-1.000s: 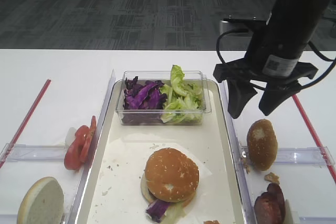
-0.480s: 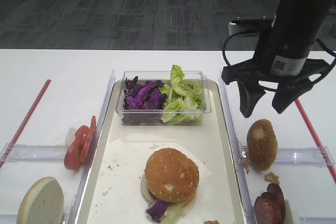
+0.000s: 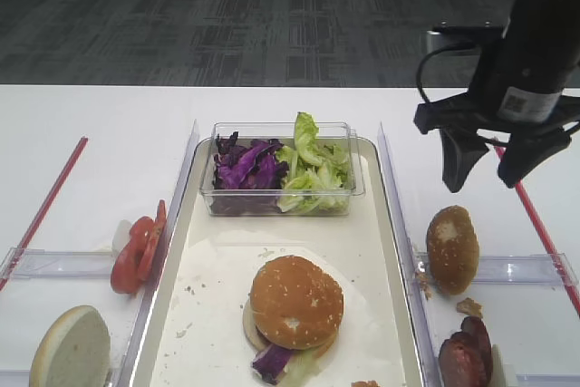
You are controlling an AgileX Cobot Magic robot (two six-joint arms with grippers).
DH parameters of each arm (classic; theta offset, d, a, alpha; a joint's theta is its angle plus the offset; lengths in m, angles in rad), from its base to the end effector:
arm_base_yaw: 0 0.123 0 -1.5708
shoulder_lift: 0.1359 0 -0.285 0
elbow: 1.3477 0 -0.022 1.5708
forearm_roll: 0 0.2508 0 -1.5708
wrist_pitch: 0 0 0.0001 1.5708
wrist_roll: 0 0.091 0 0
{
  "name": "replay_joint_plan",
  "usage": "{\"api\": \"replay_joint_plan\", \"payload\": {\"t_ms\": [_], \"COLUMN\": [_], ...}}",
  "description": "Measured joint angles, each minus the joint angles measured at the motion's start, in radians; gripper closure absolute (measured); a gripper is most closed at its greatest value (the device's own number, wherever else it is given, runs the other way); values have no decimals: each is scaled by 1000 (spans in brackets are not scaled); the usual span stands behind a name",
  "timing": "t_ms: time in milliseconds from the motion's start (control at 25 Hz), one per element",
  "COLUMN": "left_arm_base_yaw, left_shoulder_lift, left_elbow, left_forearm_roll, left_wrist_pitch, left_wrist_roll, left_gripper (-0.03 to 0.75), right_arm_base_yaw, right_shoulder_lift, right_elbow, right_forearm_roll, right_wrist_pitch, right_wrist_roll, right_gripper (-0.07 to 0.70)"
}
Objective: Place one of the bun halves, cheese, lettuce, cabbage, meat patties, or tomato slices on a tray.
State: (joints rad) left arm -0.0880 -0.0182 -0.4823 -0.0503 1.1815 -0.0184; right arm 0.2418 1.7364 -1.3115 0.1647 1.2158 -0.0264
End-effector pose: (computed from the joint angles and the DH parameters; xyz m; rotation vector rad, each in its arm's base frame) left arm -0.0115 -0.0032 0.2629 0.0815 2.1645 -0.1225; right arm 0.3174 0.0927 0.2429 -0.3316 3.1140 0.2445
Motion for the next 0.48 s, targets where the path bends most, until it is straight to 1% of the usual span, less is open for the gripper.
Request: {"api": "replay_joint_plan", "payload": {"t_ms": [200, 480], "left_arm_base_yaw": [0, 0], "left_shoulder_lift": [0, 0], "left_elbow": [0, 0], "left_forearm_roll": [0, 0], "left_wrist_pitch": [0, 0], "left_wrist_roll": [0, 0], "left_gripper": [320, 320], "right_arm_base_yaw": [-97, -186], "right_shoulder_lift": [0, 0], "right_elbow": [0, 0], "right_forearm_roll": [-12, -78], "right_wrist_pitch": [0, 0], "right_wrist_roll": [-24, -33], "right_gripper": [162, 162]}}
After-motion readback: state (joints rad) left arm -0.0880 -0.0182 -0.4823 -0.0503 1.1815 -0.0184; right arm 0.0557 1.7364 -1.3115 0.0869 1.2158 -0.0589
